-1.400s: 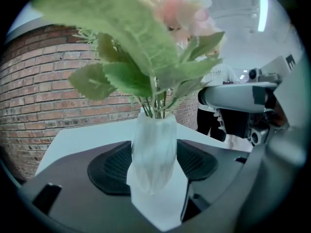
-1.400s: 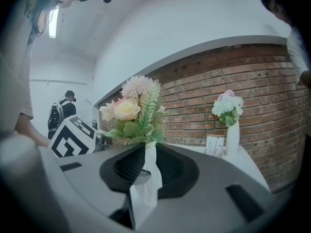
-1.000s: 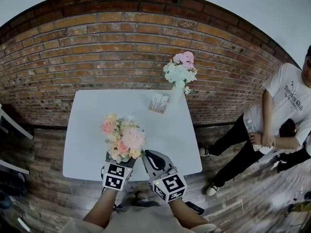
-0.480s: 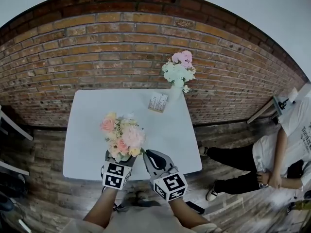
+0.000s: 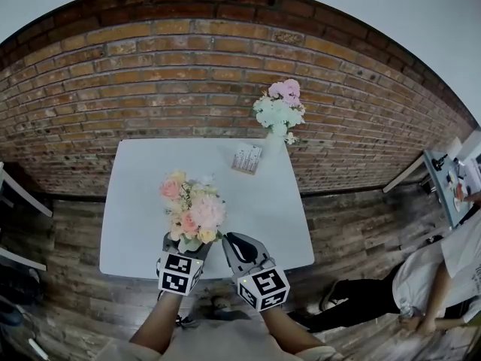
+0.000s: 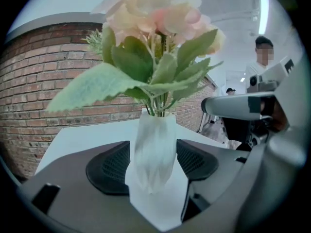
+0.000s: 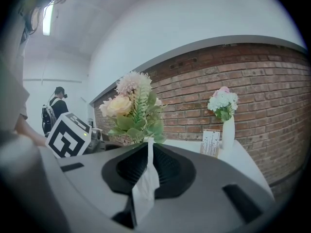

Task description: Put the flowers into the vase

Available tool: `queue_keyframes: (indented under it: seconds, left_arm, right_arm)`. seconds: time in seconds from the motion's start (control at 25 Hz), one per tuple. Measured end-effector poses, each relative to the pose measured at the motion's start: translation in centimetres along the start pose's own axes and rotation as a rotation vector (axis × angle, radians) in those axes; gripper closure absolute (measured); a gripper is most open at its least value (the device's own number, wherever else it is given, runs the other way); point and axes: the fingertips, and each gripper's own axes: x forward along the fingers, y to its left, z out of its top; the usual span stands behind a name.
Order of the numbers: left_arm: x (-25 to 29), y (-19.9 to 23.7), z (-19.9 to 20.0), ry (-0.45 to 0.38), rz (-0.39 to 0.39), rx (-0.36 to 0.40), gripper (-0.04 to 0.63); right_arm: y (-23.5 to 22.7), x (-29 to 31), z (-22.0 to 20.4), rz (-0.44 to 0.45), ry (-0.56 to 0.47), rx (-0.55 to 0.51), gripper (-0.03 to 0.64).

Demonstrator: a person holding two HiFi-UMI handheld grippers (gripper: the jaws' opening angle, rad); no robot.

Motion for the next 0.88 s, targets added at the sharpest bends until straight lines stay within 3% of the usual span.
queue_keyframes:
  seconds: [0.88]
  left_arm:
    - [-2.8,-0.1,-0.8,-0.021,0.018,-0.026,0.299]
  right_arm:
    - [1.3,0.0,-0.7,-0.002,0.011,-0.006,0.578]
